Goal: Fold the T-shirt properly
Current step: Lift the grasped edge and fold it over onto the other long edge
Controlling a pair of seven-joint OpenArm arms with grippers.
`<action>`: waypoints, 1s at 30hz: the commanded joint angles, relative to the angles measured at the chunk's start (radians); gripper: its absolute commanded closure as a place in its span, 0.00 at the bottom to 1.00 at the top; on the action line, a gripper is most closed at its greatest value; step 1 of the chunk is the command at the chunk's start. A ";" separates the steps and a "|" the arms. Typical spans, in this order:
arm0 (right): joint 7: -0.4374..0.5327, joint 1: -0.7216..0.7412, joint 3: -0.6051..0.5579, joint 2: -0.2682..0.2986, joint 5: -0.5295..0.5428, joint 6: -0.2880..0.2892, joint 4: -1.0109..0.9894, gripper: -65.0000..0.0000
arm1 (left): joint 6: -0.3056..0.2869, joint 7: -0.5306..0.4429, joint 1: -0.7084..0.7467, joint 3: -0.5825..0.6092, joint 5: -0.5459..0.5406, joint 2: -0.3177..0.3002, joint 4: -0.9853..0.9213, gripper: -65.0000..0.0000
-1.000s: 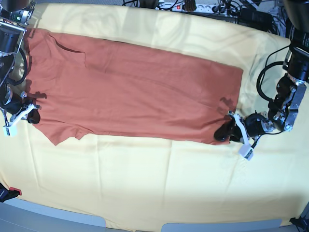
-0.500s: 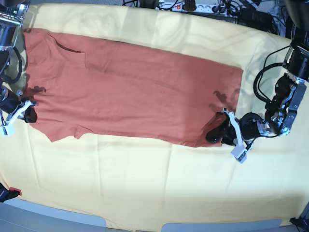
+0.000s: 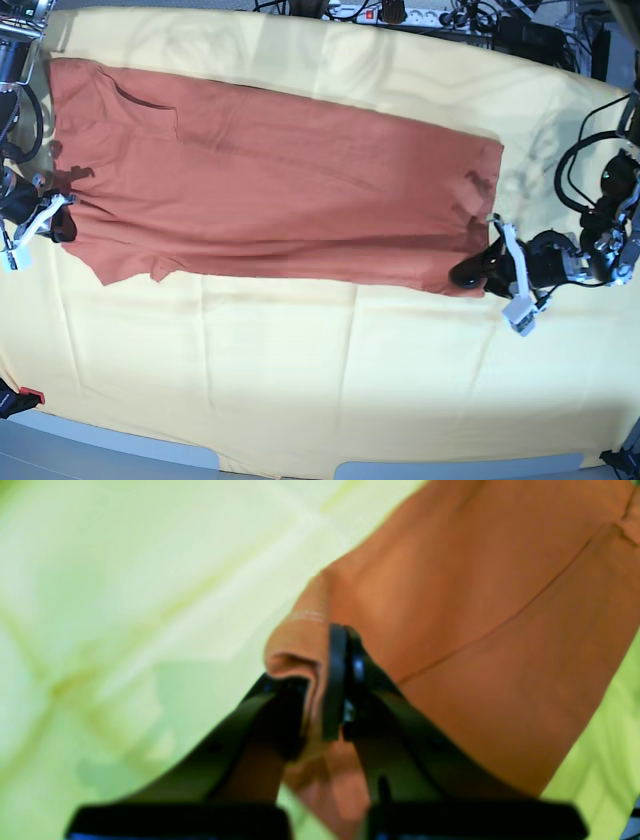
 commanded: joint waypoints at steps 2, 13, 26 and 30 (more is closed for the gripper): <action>0.019 0.017 0.009 0.028 0.019 0.036 0.018 1.00 | -0.006 -0.008 -0.020 -0.014 -0.046 -0.024 0.013 1.00; -0.020 0.011 0.009 0.044 0.040 0.036 0.018 1.00 | -0.006 0.156 0.033 -0.014 -0.208 -0.028 0.013 1.00; -0.045 0.011 0.008 0.070 0.052 0.036 0.018 1.00 | -0.006 0.196 0.032 -0.014 -0.270 -0.106 0.087 1.00; -0.082 0.006 0.008 0.070 0.126 0.036 0.018 1.00 | -0.006 0.197 0.033 -0.014 -0.270 -0.132 0.139 1.00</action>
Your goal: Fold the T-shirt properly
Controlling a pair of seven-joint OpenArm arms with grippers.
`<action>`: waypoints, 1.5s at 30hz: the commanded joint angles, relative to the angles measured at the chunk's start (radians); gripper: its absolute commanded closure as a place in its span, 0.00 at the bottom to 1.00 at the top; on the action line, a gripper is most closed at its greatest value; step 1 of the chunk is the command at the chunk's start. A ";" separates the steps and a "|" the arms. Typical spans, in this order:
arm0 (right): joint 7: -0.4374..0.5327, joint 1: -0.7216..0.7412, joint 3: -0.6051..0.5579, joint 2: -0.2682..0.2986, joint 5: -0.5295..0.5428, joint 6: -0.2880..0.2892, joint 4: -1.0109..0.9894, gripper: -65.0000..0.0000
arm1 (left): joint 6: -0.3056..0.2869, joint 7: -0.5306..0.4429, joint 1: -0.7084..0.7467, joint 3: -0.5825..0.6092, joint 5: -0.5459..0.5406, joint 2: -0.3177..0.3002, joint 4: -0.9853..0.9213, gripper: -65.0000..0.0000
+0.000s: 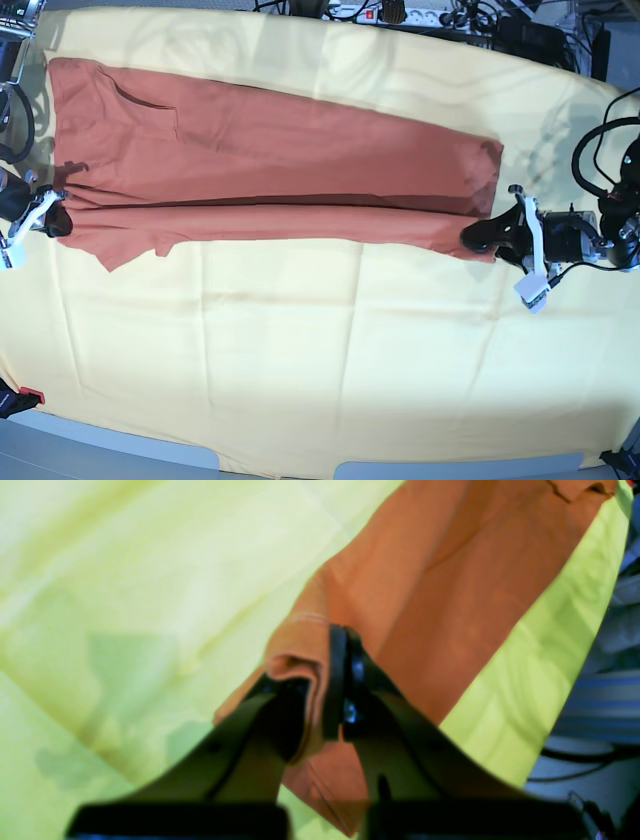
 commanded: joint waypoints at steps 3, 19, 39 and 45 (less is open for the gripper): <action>-0.049 0.014 0.009 0.031 0.049 0.035 0.018 1.00 | -0.008 -0.018 -0.025 -0.014 -0.019 -0.042 0.039 1.00; -0.058 -0.040 0.009 0.043 0.005 0.035 0.018 1.00 | -0.008 0.087 0.076 -0.014 -0.121 -0.088 0.042 1.00; -0.048 0.016 0.009 0.042 0.105 0.035 0.018 0.30 | -0.008 0.043 0.098 -0.013 -0.034 -0.082 0.042 0.56; -0.016 0.035 0.009 -0.035 0.018 0.035 0.018 0.30 | -0.008 0.028 0.109 -0.013 -0.034 -0.071 0.041 0.56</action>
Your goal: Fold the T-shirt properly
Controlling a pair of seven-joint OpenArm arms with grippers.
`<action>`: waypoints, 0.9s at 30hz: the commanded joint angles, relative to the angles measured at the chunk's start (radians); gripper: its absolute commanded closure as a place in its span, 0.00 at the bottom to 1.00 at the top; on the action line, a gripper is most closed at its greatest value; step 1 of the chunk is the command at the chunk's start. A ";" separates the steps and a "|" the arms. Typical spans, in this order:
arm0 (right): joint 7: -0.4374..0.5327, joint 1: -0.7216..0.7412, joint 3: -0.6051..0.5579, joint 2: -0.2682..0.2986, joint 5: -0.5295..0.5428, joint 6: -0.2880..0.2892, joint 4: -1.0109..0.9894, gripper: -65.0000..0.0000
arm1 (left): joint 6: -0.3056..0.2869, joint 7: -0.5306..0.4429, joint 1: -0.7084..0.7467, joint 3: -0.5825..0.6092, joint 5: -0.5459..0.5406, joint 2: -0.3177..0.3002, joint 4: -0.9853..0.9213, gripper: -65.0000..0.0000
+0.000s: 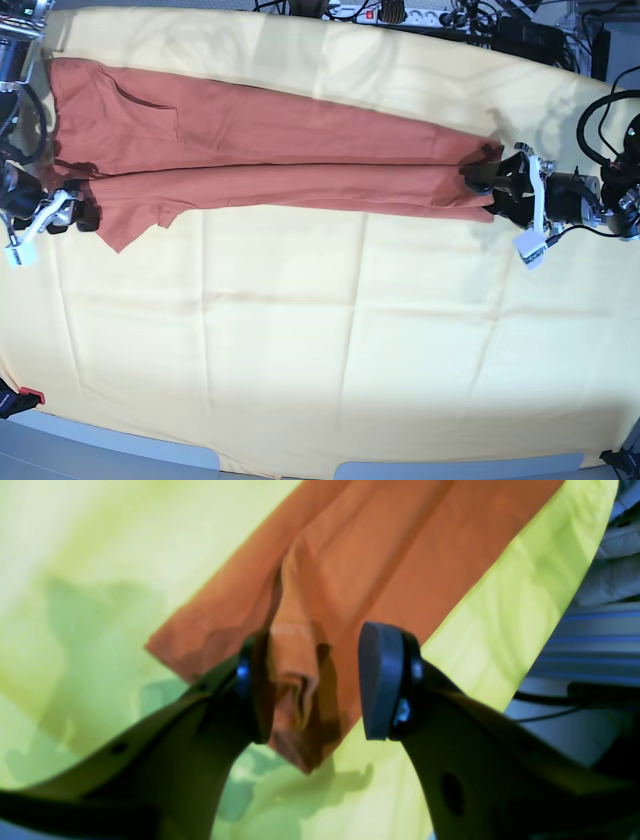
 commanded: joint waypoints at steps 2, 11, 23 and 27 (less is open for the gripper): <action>0.069 0.027 0.009 0.001 -0.013 0.033 0.014 0.30 | -0.008 -0.022 -0.019 -0.014 -0.016 -0.012 0.008 0.56; 0.129 0.027 0.009 -0.057 -0.142 0.033 0.012 0.31 | -0.008 -0.023 0.011 -0.014 -0.016 -0.002 0.008 0.56; -0.013 0.030 0.009 -0.073 0.082 0.033 -0.059 0.59 | -0.008 -0.032 0.011 -0.014 -0.019 -0.002 0.008 0.56; -0.056 0.032 0.009 -0.070 0.137 0.033 -0.058 0.92 | -0.008 -0.032 0.011 -0.014 -0.019 -0.002 0.008 0.56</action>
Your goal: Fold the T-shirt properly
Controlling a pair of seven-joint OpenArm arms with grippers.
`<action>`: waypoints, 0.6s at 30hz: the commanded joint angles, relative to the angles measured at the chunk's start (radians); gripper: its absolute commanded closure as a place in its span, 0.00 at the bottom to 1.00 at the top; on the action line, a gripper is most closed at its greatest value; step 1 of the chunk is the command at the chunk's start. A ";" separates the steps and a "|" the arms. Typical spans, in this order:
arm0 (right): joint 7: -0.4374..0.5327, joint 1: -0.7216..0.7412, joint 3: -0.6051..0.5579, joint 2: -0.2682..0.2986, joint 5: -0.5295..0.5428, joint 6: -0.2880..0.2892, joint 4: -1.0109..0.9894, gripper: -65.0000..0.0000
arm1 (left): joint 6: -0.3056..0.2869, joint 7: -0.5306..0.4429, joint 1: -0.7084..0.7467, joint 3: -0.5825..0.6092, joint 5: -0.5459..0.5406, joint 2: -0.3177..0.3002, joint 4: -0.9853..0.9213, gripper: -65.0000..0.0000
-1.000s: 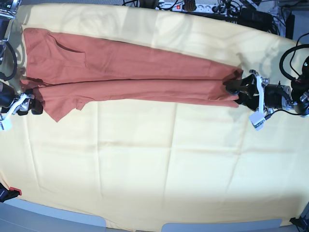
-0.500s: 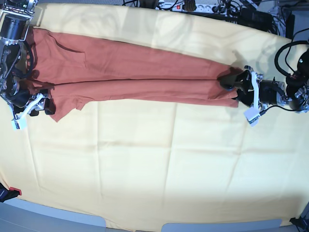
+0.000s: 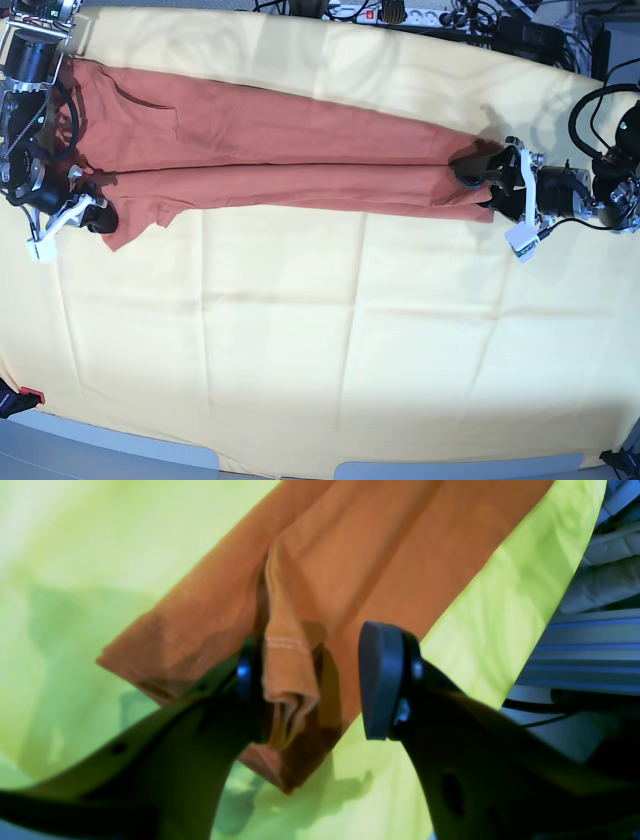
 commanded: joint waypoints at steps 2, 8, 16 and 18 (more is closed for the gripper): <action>0.000 0.016 0.004 0.020 0.011 0.032 0.009 1.00 | -0.008 -0.018 -0.019 -0.014 -0.019 -0.021 0.008 0.56; -0.018 0.016 0.004 0.023 0.060 0.032 0.040 1.00 | -0.008 -0.018 -0.019 -0.014 -0.019 -0.021 0.008 0.56; -0.150 -0.094 0.004 0.025 0.181 0.032 0.344 1.00 | -0.008 -0.018 -0.019 -0.014 -0.013 -0.021 0.008 0.56; -0.150 -0.152 0.004 0.034 0.178 0.032 0.422 1.00 | -0.008 -0.018 -0.019 -0.014 -0.011 -0.021 0.008 0.56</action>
